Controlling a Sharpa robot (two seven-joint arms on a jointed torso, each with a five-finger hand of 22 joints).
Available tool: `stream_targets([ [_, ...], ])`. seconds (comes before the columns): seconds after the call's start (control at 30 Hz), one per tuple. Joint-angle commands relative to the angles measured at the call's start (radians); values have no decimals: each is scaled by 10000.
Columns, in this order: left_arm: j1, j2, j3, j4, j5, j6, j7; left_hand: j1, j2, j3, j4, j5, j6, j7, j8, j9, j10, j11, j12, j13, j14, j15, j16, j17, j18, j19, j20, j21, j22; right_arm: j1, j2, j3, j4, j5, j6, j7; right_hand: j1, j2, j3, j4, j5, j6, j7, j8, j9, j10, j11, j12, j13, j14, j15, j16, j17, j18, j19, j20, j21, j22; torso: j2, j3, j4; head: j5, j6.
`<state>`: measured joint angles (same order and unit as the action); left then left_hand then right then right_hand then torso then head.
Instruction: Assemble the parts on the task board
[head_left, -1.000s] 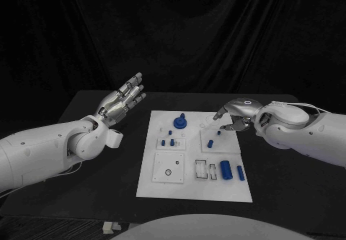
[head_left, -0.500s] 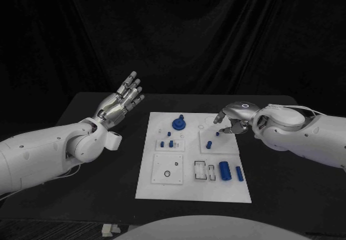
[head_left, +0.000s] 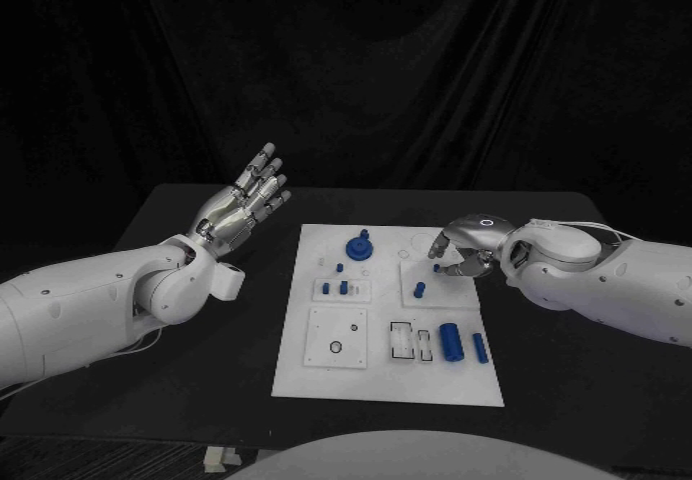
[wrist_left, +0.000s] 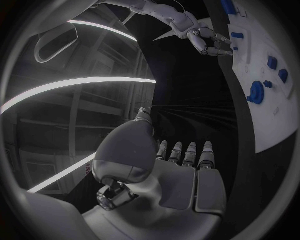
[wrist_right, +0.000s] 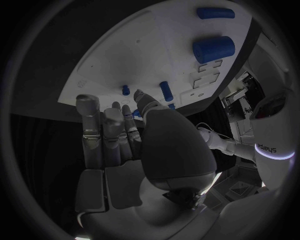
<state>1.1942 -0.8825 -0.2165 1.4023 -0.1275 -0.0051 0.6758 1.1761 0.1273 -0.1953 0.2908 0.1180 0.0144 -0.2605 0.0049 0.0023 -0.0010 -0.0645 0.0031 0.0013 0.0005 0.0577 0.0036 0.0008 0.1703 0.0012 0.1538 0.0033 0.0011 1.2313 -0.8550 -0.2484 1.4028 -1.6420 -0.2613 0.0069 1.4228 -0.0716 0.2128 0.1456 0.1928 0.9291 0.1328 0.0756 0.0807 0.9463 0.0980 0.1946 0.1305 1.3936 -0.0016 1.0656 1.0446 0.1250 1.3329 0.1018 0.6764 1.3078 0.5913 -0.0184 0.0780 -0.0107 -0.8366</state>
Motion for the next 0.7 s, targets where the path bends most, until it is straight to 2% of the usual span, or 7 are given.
stream_targets([
  [0.03, -22, 11, 10, 3, -14, 205, 504, 147, 33, -87, 8, 127, 19, 151, -10, 17, 10, 138, -31, -13, -5, 110, -36, -8, -18, -12, 136, -33, -11, -64, 62, 7, -87, -68, 75, 68, 81, 20, 49, -60, 79, 62, 49, 39, -16, 104, 2, -57, -43, 95, 8, 54, -5, 97, 76, 15, 18, 807, -8, -2, 4, 2, 9],
  [0.1, -28, 16, 10, -8, -14, 277, 523, 182, 50, -107, 8, 186, 17, 185, -11, 16, 10, 186, -31, -13, -5, 145, -36, -8, -13, -12, 172, -33, -11, -86, 116, 7, -162, -68, 78, 77, 116, 24, 81, -79, 140, 94, 53, 39, -21, 148, -1, -73, -78, 91, 2, 47, -19, 98, 80, 12, 12, 811, -7, -3, 2, 1, 22],
  [0.17, -35, 21, 10, -5, -14, 365, 571, 373, 106, -161, -5, 437, 44, 344, -5, 22, 10, 336, -31, -13, -5, 284, -36, -8, -11, -12, 307, -33, -11, -103, 172, 7, -253, -68, 93, 82, 145, 28, 115, -94, 209, 119, 54, 35, -27, 177, -2, -95, -114, 91, 1, 50, -21, 98, 83, 10, 4, 815, -5, -1, 0, 8, 34],
  [0.23, -43, 26, 10, 11, -14, 420, 607, 585, 143, -199, -8, 622, 130, 447, 14, 41, 10, 383, -31, -13, -5, 332, -36, -8, 15, -12, 428, -33, -11, -120, 220, 7, -338, -68, 115, 82, 237, 30, 274, -150, 531, 164, 58, -3, -58, 269, 7, -195, -261, 83, 8, 56, -35, 93, 95, 9, -10, 831, -7, 0, 4, 8, 23],
  [0.53, -72, 55, 10, -6, -14, 553, 673, 1006, 253, -252, -40, 1047, 241, 690, 34, 61, 10, 553, -31, -13, -5, 442, -36, -8, 56, -12, 581, -33, -11, -236, 364, 8, -549, -68, 204, 82, 372, 40, 558, -245, 793, 298, 78, 4, -65, 470, 4, -276, -419, 52, 32, 33, -81, 96, 83, 19, -63, 839, -14, 2, 0, 25, -14],
  [0.7, -98, 77, 10, -24, -14, 610, 668, 1187, 296, -272, -64, 1248, 265, 783, 38, 64, 10, 621, -31, -13, -5, 485, -36, -8, 66, -12, 639, -33, -11, -300, 431, 8, -648, -68, 239, 77, 406, 28, 660, -277, 825, 371, 84, 20, -61, 566, -3, -293, -467, 45, 39, 32, -90, 96, 80, 21, -67, 843, -13, 1, 13, 35, 9],
])
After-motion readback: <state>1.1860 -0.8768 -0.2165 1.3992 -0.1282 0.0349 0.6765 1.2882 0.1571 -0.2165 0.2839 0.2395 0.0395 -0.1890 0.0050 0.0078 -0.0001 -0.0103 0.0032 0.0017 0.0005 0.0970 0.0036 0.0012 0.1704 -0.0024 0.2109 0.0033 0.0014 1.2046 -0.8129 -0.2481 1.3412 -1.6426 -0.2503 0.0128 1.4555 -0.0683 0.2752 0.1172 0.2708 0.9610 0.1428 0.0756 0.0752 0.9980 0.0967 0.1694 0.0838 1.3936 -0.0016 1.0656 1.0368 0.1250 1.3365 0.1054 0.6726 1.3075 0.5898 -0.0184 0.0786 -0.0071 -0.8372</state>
